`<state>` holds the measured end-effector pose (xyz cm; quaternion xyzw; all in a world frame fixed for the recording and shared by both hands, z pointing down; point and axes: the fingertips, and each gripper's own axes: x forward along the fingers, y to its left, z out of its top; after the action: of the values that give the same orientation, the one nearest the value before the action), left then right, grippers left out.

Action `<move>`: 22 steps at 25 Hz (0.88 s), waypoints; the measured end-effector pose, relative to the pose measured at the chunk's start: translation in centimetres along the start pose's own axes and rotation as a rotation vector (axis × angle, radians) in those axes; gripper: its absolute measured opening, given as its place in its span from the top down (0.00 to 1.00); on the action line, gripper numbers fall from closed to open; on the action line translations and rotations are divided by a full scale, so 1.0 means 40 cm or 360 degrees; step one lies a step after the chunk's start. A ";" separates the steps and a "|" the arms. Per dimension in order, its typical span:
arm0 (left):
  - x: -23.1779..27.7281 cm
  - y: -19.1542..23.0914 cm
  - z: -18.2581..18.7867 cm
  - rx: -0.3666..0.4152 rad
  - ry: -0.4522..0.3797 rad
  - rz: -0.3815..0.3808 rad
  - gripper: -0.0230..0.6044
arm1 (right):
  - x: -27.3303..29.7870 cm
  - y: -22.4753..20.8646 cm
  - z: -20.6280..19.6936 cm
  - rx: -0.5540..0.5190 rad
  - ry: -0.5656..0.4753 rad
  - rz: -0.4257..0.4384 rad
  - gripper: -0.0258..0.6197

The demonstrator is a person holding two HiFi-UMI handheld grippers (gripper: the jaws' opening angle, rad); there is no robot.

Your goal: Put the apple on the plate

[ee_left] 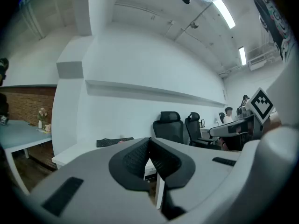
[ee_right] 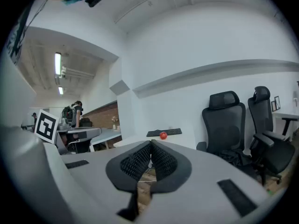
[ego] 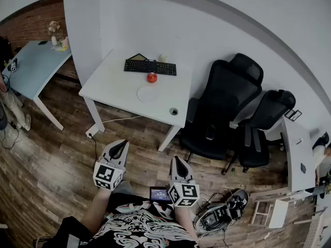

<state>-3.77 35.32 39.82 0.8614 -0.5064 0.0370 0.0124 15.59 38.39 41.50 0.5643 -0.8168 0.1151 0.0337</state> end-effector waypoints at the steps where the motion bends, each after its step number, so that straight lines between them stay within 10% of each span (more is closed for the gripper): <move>1: -0.002 -0.006 0.001 0.0006 0.0004 -0.0002 0.94 | -0.006 -0.002 0.000 -0.0005 -0.0001 -0.0002 0.92; 22: 0.007 0.052 -0.010 0.0060 0.0061 0.0076 0.94 | 0.069 -0.004 0.030 -0.0045 -0.0005 0.0060 0.92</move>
<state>-5.46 34.11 40.21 0.8483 -0.5257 0.0633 0.0049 14.84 35.54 40.86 0.5484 -0.8289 0.1033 0.0381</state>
